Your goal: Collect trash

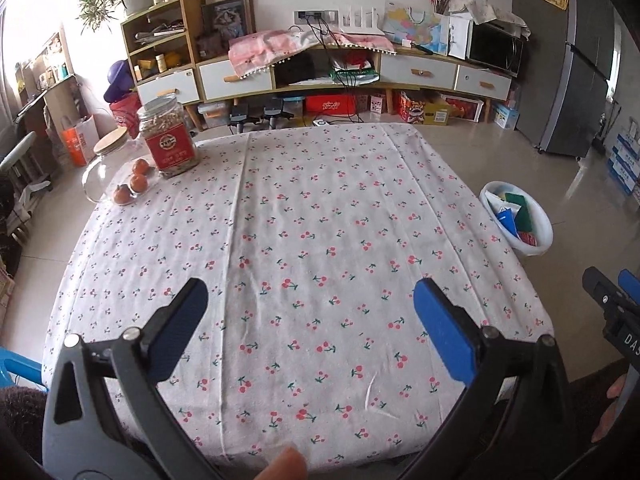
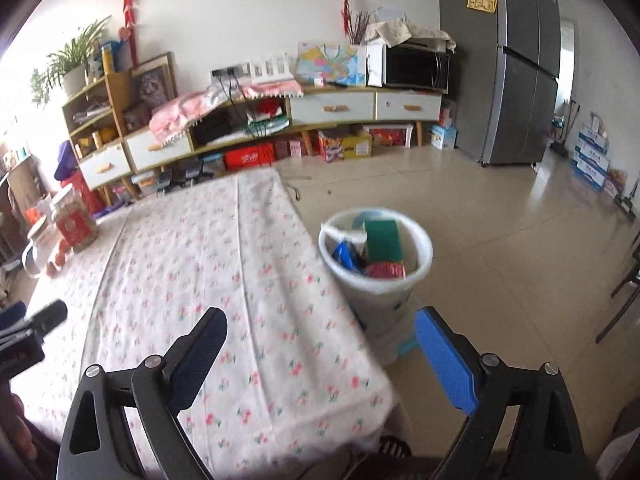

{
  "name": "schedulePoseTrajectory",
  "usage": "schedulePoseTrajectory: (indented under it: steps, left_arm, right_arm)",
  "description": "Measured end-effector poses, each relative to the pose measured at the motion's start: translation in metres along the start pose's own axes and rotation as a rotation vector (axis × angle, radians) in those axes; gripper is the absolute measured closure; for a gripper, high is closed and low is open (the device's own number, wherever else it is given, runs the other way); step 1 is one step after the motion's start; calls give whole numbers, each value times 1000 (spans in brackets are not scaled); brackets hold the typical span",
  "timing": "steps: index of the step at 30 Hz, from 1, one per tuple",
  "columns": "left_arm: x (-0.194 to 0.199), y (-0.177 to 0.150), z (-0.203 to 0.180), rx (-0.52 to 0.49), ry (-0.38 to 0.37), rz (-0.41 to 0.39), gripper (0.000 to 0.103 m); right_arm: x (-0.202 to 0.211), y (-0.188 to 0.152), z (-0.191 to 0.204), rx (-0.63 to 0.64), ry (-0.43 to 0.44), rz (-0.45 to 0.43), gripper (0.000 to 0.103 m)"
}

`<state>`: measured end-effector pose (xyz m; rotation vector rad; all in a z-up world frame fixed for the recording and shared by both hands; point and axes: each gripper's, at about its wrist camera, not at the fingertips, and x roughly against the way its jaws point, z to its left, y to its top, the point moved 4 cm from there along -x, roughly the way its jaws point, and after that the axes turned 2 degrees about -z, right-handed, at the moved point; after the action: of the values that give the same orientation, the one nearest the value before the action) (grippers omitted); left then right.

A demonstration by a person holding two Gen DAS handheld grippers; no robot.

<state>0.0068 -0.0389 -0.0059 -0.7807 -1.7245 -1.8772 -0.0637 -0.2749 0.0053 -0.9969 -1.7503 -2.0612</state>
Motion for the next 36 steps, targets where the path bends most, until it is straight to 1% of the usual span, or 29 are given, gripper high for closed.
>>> schedulePoseTrajectory:
  steps: [3, 7, 11, 15, 25, 36]
  left_arm:
    - [2, -6, 7, 18, 15, -5, 1]
    - [2, -7, 10, 35, 12, 0, 1]
    - [2, -6, 10, 38, 4, 2, 1]
    - [5, -5, 11, 52, -2, -5, 1]
    - [9, -6, 9, 52, -20, -4, 1]
    - [11, -7, 8, 50, -29, 5, 1]
  right_arm:
    - [1, -4, 6, -14, 12, 4, 7]
    - [2, -2, 18, 21, 20, 2, 7]
    - [4, 0, 24, 22, 35, -2, 7]
    - [3, -2, 25, 23, 27, 0, 7]
    - [0, -3, 28, 24, 28, 17, 7]
    - [2, -3, 30, 33, 33, 9, 6]
